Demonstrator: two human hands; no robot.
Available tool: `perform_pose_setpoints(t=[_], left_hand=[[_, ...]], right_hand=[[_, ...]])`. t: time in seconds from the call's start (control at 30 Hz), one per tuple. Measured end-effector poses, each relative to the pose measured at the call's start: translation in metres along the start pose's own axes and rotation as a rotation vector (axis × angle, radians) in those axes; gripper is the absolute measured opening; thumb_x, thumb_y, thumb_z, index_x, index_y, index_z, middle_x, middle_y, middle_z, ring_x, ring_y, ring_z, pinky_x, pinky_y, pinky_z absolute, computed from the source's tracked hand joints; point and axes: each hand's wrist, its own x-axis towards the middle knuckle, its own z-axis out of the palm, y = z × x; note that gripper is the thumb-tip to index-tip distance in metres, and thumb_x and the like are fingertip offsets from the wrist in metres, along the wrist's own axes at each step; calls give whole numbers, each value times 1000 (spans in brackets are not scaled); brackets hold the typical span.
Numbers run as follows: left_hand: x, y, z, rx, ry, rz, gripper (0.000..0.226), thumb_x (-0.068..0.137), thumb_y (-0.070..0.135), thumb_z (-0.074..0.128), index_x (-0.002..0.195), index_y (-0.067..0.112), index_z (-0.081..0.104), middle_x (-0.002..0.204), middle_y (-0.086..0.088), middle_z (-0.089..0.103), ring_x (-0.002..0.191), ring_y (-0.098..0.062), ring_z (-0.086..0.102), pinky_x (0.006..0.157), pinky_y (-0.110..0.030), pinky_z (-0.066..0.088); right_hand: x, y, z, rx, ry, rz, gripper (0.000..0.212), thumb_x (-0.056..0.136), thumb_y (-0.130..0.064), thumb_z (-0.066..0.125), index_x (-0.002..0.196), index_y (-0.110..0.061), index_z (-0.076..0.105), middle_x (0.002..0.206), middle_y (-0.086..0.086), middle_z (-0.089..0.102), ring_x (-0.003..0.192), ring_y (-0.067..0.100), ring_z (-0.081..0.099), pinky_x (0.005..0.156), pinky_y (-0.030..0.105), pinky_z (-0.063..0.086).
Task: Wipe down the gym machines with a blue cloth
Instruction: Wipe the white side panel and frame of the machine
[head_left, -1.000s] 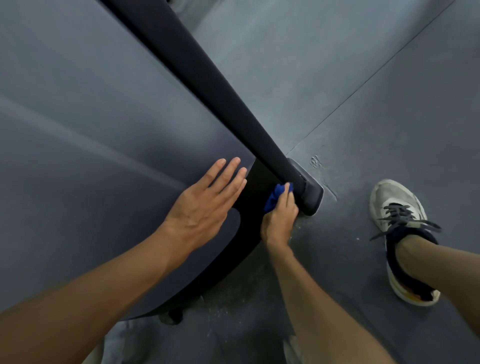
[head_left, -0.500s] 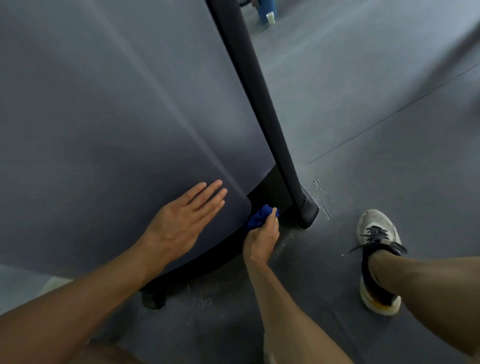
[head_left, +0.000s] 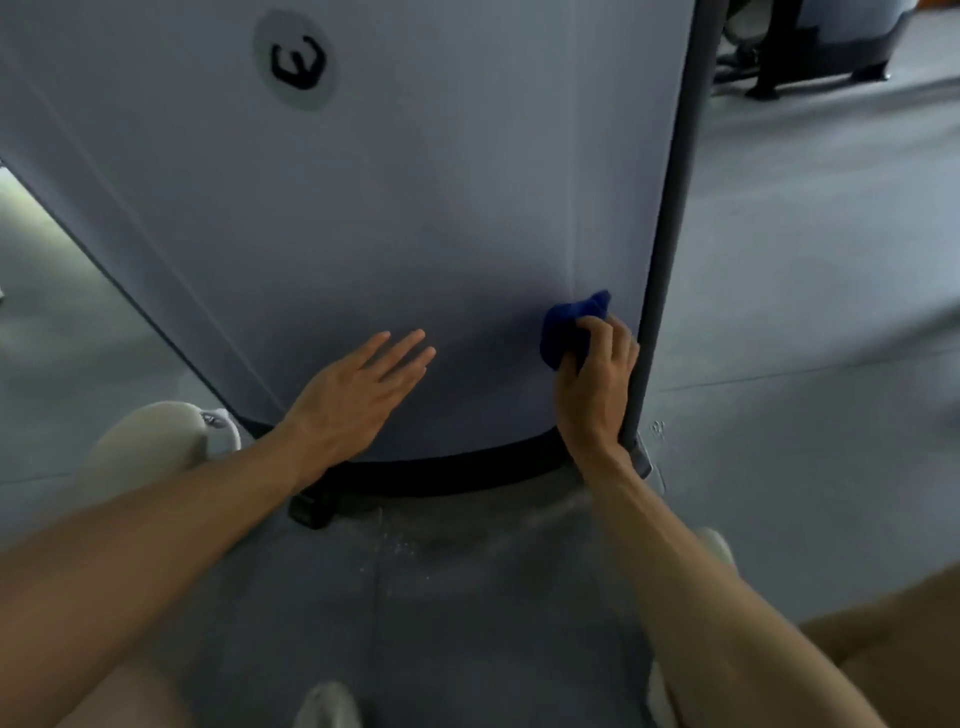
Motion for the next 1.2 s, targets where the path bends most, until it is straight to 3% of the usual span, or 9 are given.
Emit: perform_pose_setpoints(t=[0.1,0.27,0.43,0.53,0.63,0.87,0.97,1.1,1.2], left_hand=[[0,5,23,-49,97,-3,70,105,18,18,159,0,-22,164,-20,-36,150,-41,-36,124,-54,-21],[-8,13,85,-162,377,40,65,103,12,27,165,1,6,174,-16,3,160,-36,1,131,-49,8],[-29,25,136,-228,375,76,80,97,14,49,165,1,9,174,-14,-2,161,-34,-2,130,-50,5],[-38,31,158,-258,341,81,84,95,15,55,164,0,9,175,-13,-2,160,-35,-6,130,-49,1],[-44,46,185,-210,342,66,82,94,12,52,165,2,12,174,-12,-5,160,-35,-10,130,-50,-3],[-85,80,237,-189,73,109,77,102,21,31,162,0,-13,168,-18,-29,153,-42,-29,126,-54,-16],[-104,81,269,-225,0,94,83,103,25,33,158,-1,-23,163,-20,-38,152,-42,-30,128,-53,-10],[-109,72,283,-358,-50,99,96,105,26,42,147,-4,-40,161,-18,-43,151,-40,-33,129,-53,-4],[-109,77,299,-604,-9,144,102,105,23,43,136,-6,-49,161,-13,-45,151,-36,-35,130,-53,-1]], right_hand=[[20,-2,9,-258,-97,-542,31,93,-8,68,124,-6,63,134,15,56,117,37,52,75,40,54],[34,34,34,-427,-430,-1328,43,89,-9,70,131,-11,63,135,13,63,121,34,53,91,45,56],[37,75,50,-801,-1076,-1636,92,52,-24,99,136,-17,63,143,8,58,131,32,49,102,41,51],[21,89,72,-929,-1204,-1753,70,63,-29,94,128,-18,71,141,4,62,133,25,52,108,35,44],[-3,105,93,-997,-1244,-1885,49,71,-24,89,117,-14,76,134,6,67,123,21,62,100,29,53],[-63,117,160,-1218,-1325,-1977,51,75,-30,85,120,-9,75,142,13,60,120,25,65,102,35,49],[-97,73,206,-1083,-1167,-2038,48,81,-41,75,125,-20,75,139,-2,65,121,14,65,105,30,46],[-118,39,239,-1171,-1103,-2042,50,98,-17,36,140,-19,63,148,-2,57,140,15,50,120,40,18],[-95,41,213,-1059,-933,-2226,55,92,-15,44,146,-5,50,157,11,46,147,29,41,119,43,20]])
